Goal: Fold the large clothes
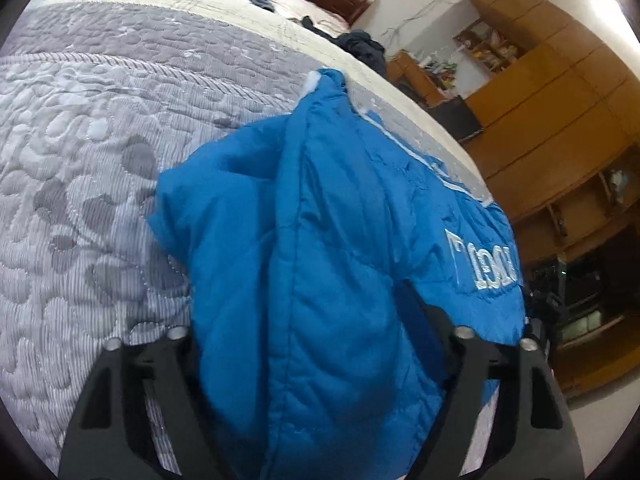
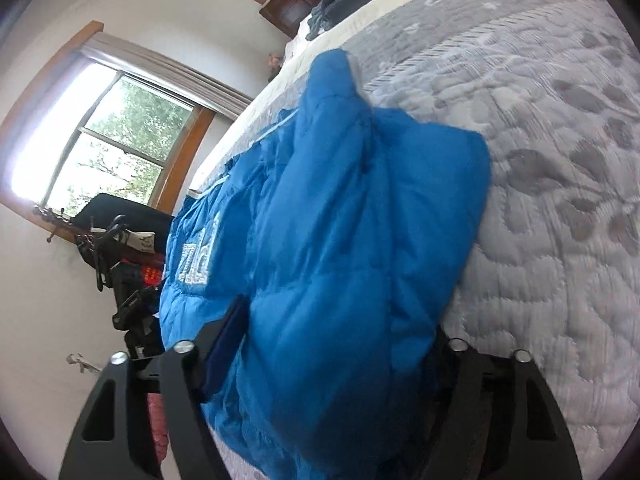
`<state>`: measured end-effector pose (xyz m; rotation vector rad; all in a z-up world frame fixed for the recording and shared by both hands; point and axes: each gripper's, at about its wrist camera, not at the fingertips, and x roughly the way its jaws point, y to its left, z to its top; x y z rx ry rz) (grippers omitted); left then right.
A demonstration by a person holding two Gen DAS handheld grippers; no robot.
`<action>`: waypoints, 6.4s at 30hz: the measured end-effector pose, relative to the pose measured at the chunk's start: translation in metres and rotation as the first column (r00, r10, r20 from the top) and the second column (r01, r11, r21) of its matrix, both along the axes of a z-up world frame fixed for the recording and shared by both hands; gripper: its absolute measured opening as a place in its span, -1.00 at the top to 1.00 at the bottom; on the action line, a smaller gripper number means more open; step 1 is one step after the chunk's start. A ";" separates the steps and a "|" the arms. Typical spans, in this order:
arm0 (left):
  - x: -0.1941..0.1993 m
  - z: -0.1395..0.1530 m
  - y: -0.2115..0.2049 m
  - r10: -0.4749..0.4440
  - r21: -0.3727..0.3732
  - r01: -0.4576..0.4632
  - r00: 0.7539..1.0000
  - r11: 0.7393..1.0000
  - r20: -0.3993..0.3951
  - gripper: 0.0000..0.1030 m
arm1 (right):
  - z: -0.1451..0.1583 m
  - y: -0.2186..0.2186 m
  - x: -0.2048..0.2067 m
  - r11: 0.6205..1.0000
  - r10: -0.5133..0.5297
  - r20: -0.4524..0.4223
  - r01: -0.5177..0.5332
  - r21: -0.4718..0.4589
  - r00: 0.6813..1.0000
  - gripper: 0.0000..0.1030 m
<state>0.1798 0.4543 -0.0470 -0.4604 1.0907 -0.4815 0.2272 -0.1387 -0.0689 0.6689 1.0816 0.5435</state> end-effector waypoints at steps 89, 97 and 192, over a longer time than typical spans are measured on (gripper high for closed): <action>-0.171 0.082 -0.055 -0.037 0.203 -0.014 0.969 0.979 0.245 -0.10 | 0.059 -0.060 -0.123 0.971 -0.081 0.026 0.085 -0.224 0.996 -0.36; -0.215 0.081 -0.077 -0.026 0.273 -0.036 0.976 0.961 0.218 -0.22 | 0.052 -0.083 -0.210 0.981 -0.100 0.023 0.102 -0.164 0.995 -0.66; -0.232 0.090 0.025 0.097 -0.005 -0.098 0.967 0.995 0.235 -0.33 | 0.087 0.370 -0.173 0.672 0.575 -0.033 -0.495 -0.551 0.818 0.22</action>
